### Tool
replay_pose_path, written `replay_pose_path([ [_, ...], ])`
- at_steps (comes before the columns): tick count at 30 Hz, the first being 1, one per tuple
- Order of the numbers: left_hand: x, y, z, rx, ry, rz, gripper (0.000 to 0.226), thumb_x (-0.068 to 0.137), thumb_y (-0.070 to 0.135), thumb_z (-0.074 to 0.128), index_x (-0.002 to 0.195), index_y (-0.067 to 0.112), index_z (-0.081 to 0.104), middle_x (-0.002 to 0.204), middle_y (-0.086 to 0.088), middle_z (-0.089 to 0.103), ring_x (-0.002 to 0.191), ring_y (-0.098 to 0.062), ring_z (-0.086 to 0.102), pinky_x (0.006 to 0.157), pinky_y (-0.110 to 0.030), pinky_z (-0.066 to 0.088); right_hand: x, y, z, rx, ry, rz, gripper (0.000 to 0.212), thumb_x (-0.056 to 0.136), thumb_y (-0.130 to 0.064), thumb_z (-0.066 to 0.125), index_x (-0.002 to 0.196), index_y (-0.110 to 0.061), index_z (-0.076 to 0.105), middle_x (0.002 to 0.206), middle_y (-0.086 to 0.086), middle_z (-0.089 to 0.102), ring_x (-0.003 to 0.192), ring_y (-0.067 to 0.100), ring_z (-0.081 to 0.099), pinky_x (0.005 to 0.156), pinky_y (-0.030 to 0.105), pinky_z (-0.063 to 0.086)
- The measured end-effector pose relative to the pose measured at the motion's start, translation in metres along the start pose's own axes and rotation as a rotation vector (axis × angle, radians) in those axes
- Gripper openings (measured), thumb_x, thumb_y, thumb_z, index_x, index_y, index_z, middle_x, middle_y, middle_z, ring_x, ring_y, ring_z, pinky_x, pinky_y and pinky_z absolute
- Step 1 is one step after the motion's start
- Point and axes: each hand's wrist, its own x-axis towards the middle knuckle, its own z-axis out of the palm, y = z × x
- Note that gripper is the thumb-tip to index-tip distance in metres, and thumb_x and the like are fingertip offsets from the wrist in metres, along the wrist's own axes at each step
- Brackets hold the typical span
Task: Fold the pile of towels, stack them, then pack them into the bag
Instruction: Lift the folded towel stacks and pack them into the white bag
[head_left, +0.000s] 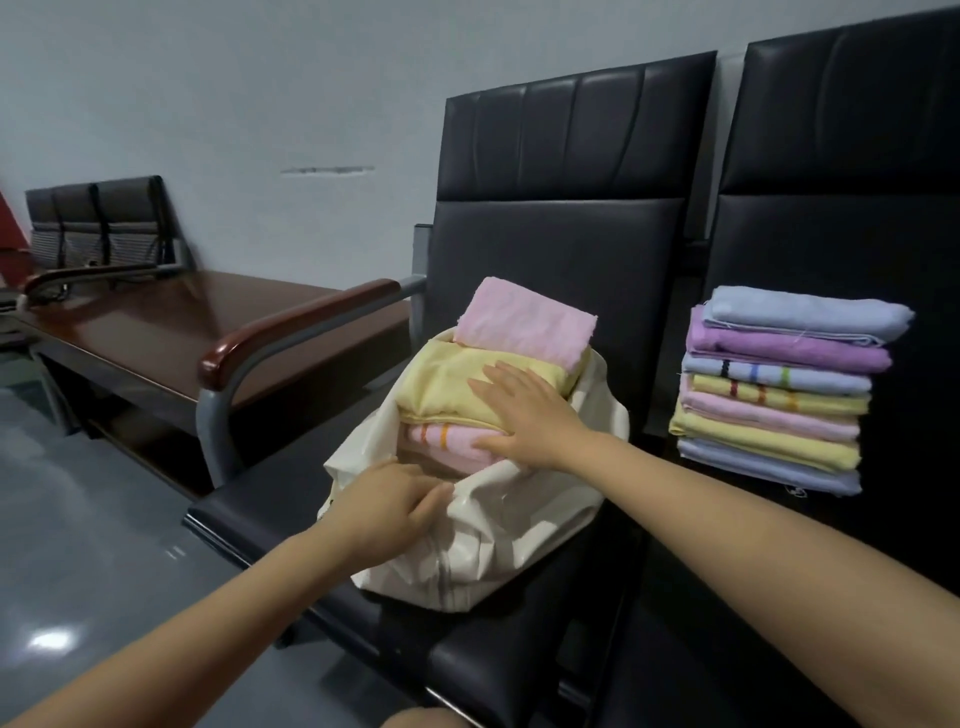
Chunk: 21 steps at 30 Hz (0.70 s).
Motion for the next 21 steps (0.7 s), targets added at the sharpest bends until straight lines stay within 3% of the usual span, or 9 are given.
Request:
replay_pose_path([
  [3,0.012,0.010,-0.016,-0.241,0.173,-0.100,0.064,0.087,0.059,0.022,0.086,0.022,0.073,0.089,0.011,0.067,0.086,-0.004,0.060,0.080,-0.027,0.047,-0.009,0.006,-0.010,0.266,0.176,0.064,0.066,0.092,-0.045,0.058,0.149,-0.022,0.033,0.157,0.002,0.026,0.147,0.017,0.016,0.116,0.029,0.008],
  [6,0.044,0.035,-0.032,-0.479,0.319,-0.214,0.041,0.099,0.039,0.040,0.081,0.025,0.074,0.087,0.011,0.071,0.087,-0.007,0.064,0.076,-0.023,0.048,-0.026,0.036,-0.028,0.460,0.321,0.205,0.051,0.095,-0.034,0.059,0.141,-0.015,0.047,0.146,0.003,0.044,0.139,0.019,0.032,0.111,0.025,0.020],
  [8,0.070,0.061,-0.041,-0.539,0.333,-0.172,0.040,0.101,0.030,0.040,0.079,0.026,0.073,0.085,0.009,0.072,0.087,-0.010,0.064,0.082,-0.030,0.049,-0.042,0.068,-0.044,0.551,0.451,0.362,0.041,0.096,-0.027,0.057,0.134,-0.012,0.054,0.137,0.007,0.052,0.131,0.022,0.042,0.107,0.028,0.029],
  [11,0.115,0.112,-0.042,-0.502,0.292,-0.046,0.035,0.099,0.026,0.041,0.081,0.028,0.071,0.085,0.012,0.070,0.087,-0.009,0.063,0.082,-0.029,0.047,-0.074,0.128,-0.076,0.571,0.704,0.629,0.028,0.095,-0.026,0.056,0.118,-0.011,0.064,0.117,0.011,0.063,0.115,0.026,0.054,0.099,0.035,0.040],
  [14,0.167,0.168,-0.031,-0.409,0.253,0.092,0.027,0.098,0.025,0.044,0.110,0.023,0.068,0.101,0.012,0.064,0.097,-0.009,0.058,0.084,-0.026,0.044,-0.114,0.187,-0.113,0.497,0.863,0.851,0.025,0.093,-0.031,0.053,0.106,-0.014,0.066,0.111,0.009,0.063,0.111,0.028,0.053,0.095,0.037,0.042],
  [18,0.238,0.216,-0.010,-0.401,0.188,0.087,0.046,0.095,0.035,0.049,0.139,0.022,0.047,0.127,-0.010,0.057,0.118,-0.026,0.053,0.098,-0.036,0.043,-0.150,0.252,-0.131,0.502,0.779,1.186,0.046,0.089,-0.046,0.053,0.117,-0.011,0.064,0.122,0.012,0.061,0.116,0.033,0.051,0.094,0.036,0.042],
  [21,0.284,0.255,0.000,-0.401,0.139,0.094,0.056,0.097,0.038,0.046,0.150,0.026,0.031,0.145,-0.014,0.038,0.137,-0.033,0.031,0.107,-0.041,0.032,-0.160,0.283,-0.136,0.838,0.742,1.326,0.058,0.087,-0.051,0.057,0.123,-0.007,0.061,0.119,0.013,0.062,0.106,0.032,0.058,0.087,0.036,0.047],
])
